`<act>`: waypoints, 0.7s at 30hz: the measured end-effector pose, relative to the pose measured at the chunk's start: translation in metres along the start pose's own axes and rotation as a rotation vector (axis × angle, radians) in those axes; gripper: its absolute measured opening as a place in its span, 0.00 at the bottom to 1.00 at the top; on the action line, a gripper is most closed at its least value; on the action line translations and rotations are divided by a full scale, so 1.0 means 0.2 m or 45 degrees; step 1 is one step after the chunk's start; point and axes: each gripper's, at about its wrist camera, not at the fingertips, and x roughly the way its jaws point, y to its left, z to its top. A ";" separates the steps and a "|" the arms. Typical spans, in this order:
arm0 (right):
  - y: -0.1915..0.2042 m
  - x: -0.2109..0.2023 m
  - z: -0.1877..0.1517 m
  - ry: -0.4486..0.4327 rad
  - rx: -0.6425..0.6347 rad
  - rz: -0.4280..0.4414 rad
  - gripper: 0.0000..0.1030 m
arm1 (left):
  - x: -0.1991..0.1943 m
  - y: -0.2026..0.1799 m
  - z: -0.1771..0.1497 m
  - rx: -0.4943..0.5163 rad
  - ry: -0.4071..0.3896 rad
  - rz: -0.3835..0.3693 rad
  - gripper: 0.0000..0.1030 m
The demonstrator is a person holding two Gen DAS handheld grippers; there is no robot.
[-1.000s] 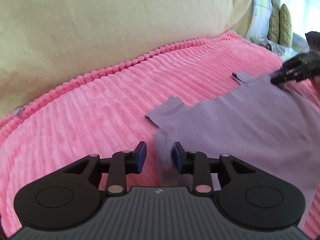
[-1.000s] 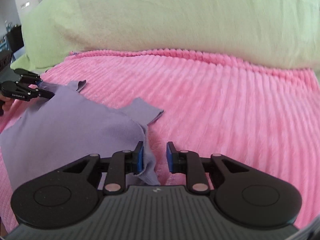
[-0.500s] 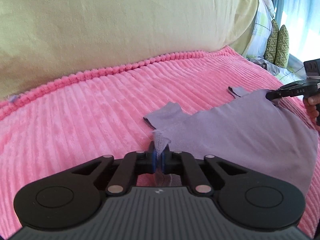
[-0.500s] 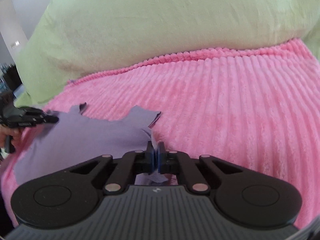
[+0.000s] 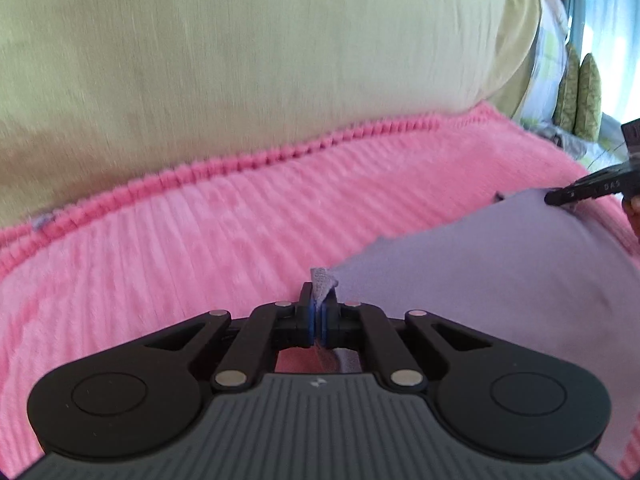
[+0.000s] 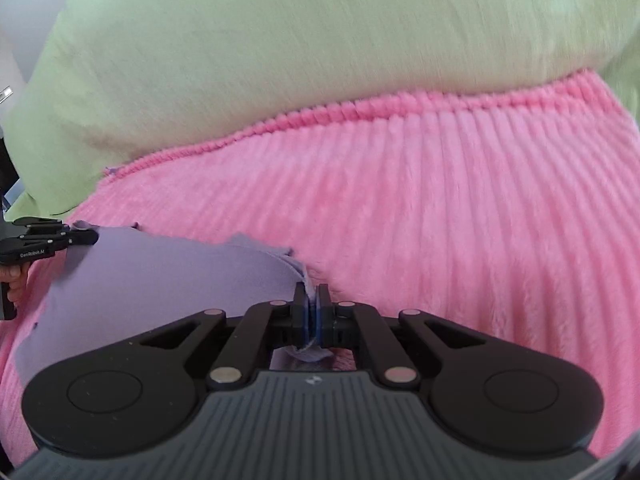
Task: Fold clothes
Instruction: 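Grasp the folded T-shirt edge with the left gripper while the right gripper grasps it, then open both grippers and release the T-shirt edge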
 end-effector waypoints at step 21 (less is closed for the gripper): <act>0.00 0.06 0.02 -0.017 -0.044 -0.098 0.01 | 0.07 0.02 0.02 0.047 -0.011 0.081 0.00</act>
